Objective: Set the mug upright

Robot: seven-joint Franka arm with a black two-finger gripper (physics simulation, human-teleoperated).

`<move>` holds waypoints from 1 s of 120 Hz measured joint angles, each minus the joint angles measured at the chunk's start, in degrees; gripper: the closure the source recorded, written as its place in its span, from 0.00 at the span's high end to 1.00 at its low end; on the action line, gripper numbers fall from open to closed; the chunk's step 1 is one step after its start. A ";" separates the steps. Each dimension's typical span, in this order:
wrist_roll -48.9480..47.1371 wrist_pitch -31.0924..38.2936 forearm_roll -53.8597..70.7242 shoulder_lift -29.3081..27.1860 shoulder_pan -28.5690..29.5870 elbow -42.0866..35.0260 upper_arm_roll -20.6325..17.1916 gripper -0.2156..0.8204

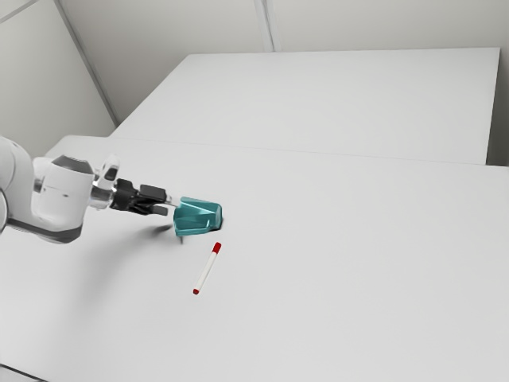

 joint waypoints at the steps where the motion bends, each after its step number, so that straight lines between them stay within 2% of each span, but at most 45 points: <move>1: 0.06 0.01 -0.02 0.02 -0.02 0.00 0.00 0.78; 109: 5.08 -0.59 -5.89 2.63 -3.64 -0.02 -0.44 0.78; 120: 5.32 -0.57 -5.93 2.60 -3.69 0.02 -0.51 0.73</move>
